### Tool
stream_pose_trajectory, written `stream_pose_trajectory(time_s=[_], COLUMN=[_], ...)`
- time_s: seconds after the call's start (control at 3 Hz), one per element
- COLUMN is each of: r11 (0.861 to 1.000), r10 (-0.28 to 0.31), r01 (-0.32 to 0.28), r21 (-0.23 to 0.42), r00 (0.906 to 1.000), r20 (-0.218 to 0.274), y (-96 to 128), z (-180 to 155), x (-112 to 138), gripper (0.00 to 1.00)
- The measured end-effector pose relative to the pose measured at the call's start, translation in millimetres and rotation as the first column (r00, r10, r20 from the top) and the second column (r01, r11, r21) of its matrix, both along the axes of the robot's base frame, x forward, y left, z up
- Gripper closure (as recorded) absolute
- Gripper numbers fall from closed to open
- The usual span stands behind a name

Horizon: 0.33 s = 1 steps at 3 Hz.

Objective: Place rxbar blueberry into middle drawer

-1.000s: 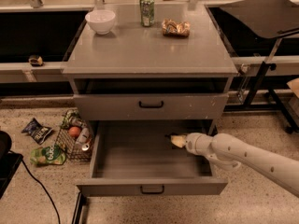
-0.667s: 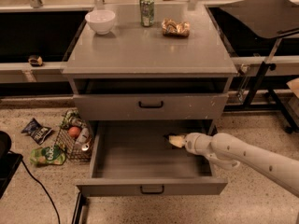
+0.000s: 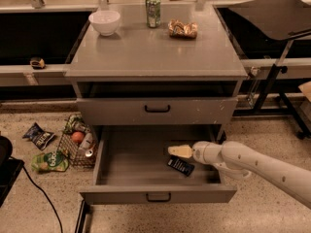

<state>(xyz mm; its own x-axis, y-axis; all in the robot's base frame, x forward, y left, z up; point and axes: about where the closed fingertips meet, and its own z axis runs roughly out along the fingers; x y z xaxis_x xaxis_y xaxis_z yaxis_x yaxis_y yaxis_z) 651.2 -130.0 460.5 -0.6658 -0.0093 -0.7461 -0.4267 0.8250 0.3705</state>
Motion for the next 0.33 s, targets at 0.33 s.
stream_pose_trajectory(time_s=[0.33], r11=[0.998], r10=[0.011], r01=[-0.012], r21=[0.056], r00=[0.9996], r20=[0.027], y=[-5.2], z=[10.2], x=[-17.6], gripper=[0.00])
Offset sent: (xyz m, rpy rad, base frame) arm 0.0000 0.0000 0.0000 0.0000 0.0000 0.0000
